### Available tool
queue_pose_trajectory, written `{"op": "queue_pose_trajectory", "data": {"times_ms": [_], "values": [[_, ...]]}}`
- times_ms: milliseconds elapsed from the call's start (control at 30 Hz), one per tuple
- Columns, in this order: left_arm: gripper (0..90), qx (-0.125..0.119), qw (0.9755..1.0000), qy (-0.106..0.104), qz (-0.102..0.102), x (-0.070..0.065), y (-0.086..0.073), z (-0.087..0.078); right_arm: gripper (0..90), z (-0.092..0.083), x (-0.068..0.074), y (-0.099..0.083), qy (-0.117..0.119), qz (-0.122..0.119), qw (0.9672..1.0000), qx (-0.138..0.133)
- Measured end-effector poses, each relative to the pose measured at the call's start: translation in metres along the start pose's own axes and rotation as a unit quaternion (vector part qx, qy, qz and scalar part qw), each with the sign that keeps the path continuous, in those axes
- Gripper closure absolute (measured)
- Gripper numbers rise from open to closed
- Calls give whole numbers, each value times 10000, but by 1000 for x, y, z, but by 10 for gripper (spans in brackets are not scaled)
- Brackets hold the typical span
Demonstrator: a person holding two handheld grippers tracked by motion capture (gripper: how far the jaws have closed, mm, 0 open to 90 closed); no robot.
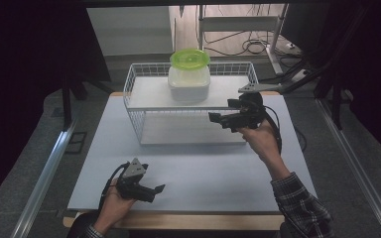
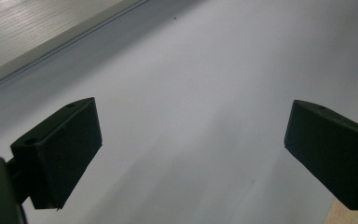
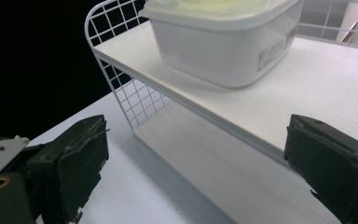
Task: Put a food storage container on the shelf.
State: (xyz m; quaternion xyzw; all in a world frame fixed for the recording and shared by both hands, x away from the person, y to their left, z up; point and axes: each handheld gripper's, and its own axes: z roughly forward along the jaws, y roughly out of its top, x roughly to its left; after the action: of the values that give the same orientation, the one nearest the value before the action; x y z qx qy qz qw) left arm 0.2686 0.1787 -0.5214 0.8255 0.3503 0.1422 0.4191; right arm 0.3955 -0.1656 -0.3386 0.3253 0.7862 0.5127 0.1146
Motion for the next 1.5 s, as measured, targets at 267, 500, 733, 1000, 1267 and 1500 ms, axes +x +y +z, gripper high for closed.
{"op": "queue_pose_trajectory", "data": {"times_ms": [267, 500, 733, 1000, 1267, 1500], "values": [[36, -34, 10000, -41, 0, 0, 0, 0, 68, 1, 5, -14, -101, -130, 9999, 27], [33, -56, 10000, -48, 10, 0, 0, 0, 67, 5, 7, -29, -135, -250, 9996, 69], [31, -44, 10000, -49, 22, 0, 0, 0, 70, 12, 8, -47, -241, -458, 9984, 214], [30, -65, 10000, -69, 7, 0, -1, 0, 53, 15, 8, -60, -276, -480, 9981, 261], [30, -95, 9999, -85, 7, 0, -1, 0, 21, 11, 9, -74, -390, -447, 9978, 295], [30, -101, 9999, -91, -9, 1, -1, 0, 17, 2, 10, -89, -417, -414, 9979, 274]]}}
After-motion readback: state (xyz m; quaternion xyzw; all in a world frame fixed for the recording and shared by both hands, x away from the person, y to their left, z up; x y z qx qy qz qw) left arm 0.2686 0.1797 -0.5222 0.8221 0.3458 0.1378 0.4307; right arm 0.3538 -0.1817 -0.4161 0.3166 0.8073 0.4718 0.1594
